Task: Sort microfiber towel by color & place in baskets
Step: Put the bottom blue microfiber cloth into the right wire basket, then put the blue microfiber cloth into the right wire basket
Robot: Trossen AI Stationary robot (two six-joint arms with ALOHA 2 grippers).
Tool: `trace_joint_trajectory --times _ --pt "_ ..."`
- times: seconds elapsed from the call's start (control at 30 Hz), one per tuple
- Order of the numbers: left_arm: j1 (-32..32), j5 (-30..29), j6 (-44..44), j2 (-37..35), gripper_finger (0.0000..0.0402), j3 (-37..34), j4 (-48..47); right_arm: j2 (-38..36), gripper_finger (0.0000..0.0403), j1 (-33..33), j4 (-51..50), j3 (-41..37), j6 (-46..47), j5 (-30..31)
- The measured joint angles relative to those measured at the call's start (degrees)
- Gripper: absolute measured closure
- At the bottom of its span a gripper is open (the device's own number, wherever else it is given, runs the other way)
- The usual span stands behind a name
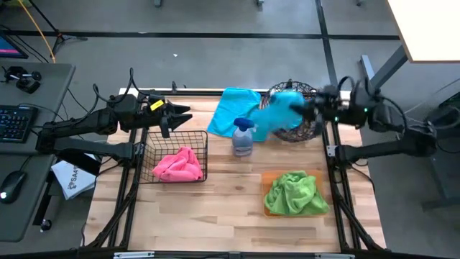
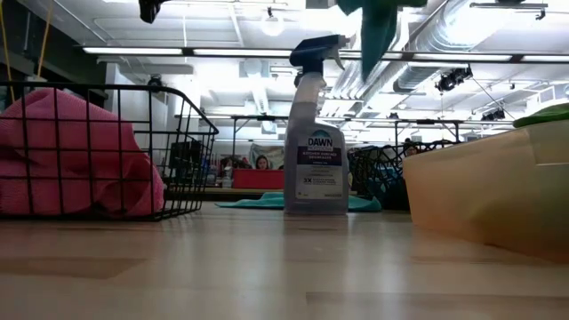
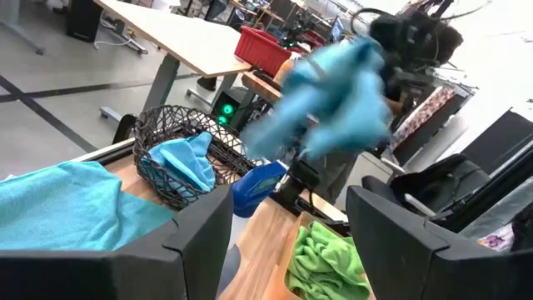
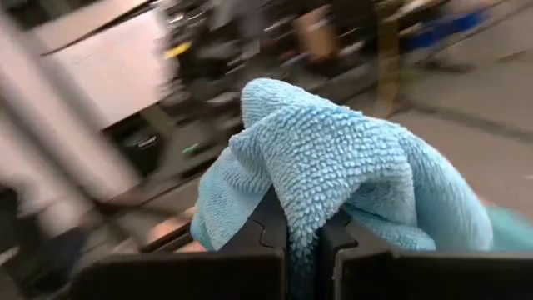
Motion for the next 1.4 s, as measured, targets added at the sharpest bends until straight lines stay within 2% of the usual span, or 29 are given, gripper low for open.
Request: trace_joint_trajectory --times 0.2,0.4,0.57,0.7,0.83,1.13,1.27,1.4 --pt "0.0 0.0 -0.9 0.0 0.0179 0.0 0.1 2.9 0.0402 -14.9 -6.1 -1.1 -0.5 1.4" --pt "0.0 0.0 -0.9 0.0 0.0179 0.0 0.5 9.4 0.0402 -27.0 -16.0 -6.3 6.6 5.7" --pt "0.0 -0.1 -0.9 0.0 0.0179 0.0 0.5 13.2 0.0402 -33.7 -23.0 -8.5 9.3 9.8" --pt "0.0 -0.2 -0.9 0.0 0.0179 0.0 0.5 14.1 0.0384 -35.6 -23.5 -8.5 9.3 6.4" --pt "0.0 -0.2 -0.9 0.0 0.0179 0.0 0.5 14.2 0.0329 -35.7 -23.6 -8.5 5.8 3.3" --pt "0.0 -0.2 -0.5 0.0 0.0179 0.0 0.4 14.2 0.0148 -35.7 -29.4 -3.3 4.5 2.5" --pt "0.0 -0.3 0.6 0.0 0.0179 0.0 0.4 14.2 0.0109 -35.7 -30.4 0.5 4.8 1.7" --pt "0.0 -0.5 1.4 0.0 0.0179 0.0 0.4 14.1 0.0102 -35.7 -22.5 3.0 10.6 -6.1"
